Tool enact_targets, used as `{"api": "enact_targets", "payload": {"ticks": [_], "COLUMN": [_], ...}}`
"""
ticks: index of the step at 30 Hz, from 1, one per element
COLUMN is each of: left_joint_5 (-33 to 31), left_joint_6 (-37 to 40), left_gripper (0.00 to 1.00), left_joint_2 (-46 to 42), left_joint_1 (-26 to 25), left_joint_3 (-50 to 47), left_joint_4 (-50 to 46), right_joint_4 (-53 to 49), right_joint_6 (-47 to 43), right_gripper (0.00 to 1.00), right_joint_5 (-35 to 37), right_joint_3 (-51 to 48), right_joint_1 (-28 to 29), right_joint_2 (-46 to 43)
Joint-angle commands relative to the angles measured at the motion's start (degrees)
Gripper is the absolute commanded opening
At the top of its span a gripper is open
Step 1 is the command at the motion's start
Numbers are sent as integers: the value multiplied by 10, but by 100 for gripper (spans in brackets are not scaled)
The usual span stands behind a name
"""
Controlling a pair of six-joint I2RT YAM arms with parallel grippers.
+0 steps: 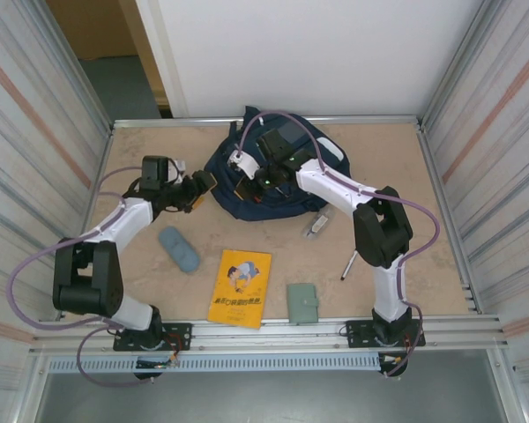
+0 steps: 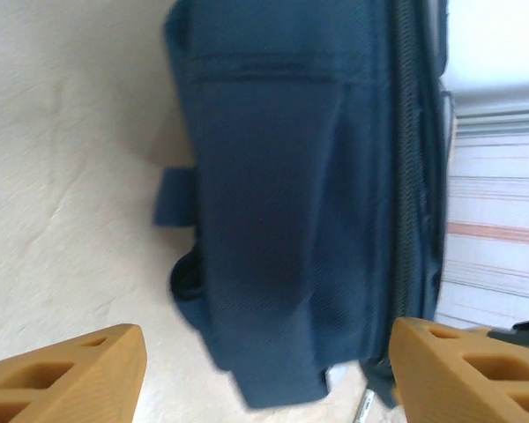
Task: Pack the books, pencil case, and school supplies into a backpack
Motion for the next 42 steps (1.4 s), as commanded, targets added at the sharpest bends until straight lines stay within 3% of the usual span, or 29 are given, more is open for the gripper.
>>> {"api": "enact_targets", "payload": {"ticks": [1, 6, 12, 15, 17, 21, 29, 36, 40, 42], "left_joint_5": [47, 58, 37, 37, 49, 62, 83, 85, 90, 90], "left_joint_6": [1, -6, 28, 42, 48, 46, 8, 44, 39, 39], "left_gripper": [69, 60, 17, 10, 7, 7, 8, 10, 10, 11], "left_joint_2": [47, 72, 41, 15, -5, -34, -56, -47, -47, -47], "left_joint_1": [2, 1, 2, 5, 4, 4, 4, 3, -5, -9], "left_joint_3": [17, 13, 30, 47, 62, 103, 203, 287, 293, 298], "left_joint_4": [26, 60, 12, -32, -54, -95, -140, -199, -189, -190], "right_joint_4": [3, 6, -2, -7, 12, 43, 68, 100, 152, 190], "right_joint_6": [15, 25, 36, 65, 91, 175, 314, 320, 322, 323], "right_gripper": [0, 0, 0, 22, 46, 57, 56, 61, 65, 65], "right_joint_5": [-65, -74, -24, 41, 101, 160, 56, 16, 72, 63], "right_joint_3": [26, 29, 34, 19, -27, -137, -406, -497, -511, -518], "right_joint_1": [23, 24, 22, 28, 38, 27, -67, -77, -83, -98], "right_joint_2": [-40, -43, -36, -58, -104, -208, -391, -403, -380, -363]}}
